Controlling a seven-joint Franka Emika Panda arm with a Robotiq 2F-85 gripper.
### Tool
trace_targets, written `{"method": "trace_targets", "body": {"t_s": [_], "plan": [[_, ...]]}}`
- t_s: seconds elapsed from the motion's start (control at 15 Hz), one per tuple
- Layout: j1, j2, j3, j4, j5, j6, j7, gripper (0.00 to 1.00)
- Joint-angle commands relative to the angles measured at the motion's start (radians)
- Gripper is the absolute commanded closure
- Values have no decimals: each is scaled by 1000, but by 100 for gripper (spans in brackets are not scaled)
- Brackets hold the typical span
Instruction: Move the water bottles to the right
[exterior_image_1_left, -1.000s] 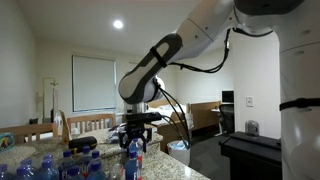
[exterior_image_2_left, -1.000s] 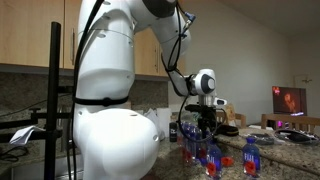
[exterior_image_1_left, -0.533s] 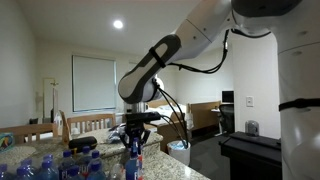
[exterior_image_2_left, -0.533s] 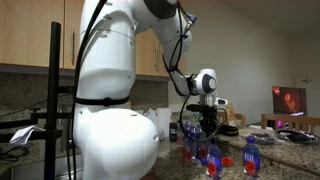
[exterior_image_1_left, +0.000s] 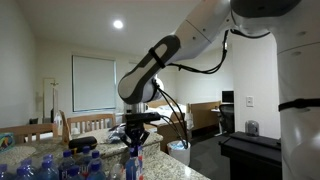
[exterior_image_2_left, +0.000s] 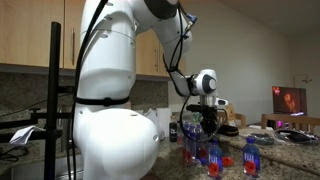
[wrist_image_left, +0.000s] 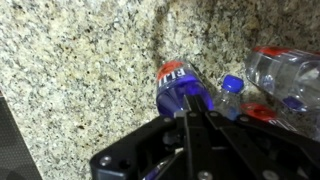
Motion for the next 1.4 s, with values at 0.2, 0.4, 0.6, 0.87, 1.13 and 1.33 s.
{"method": "trace_targets", "body": {"t_s": [0.2,0.4,0.6,0.87,1.13,1.33], "plan": [[3,-20,-20,-3,9,-20,-42,53],[4,-40,-22,-9,20,-40,-74,34],[2,-43,-25,9,9,-76,-98,14],[5,-15,-26,64,22,-133,-172,0],[10,25,-22,118,24,-176,-222,0],[14,51,-23,140,28,-198,-241,12]]}}
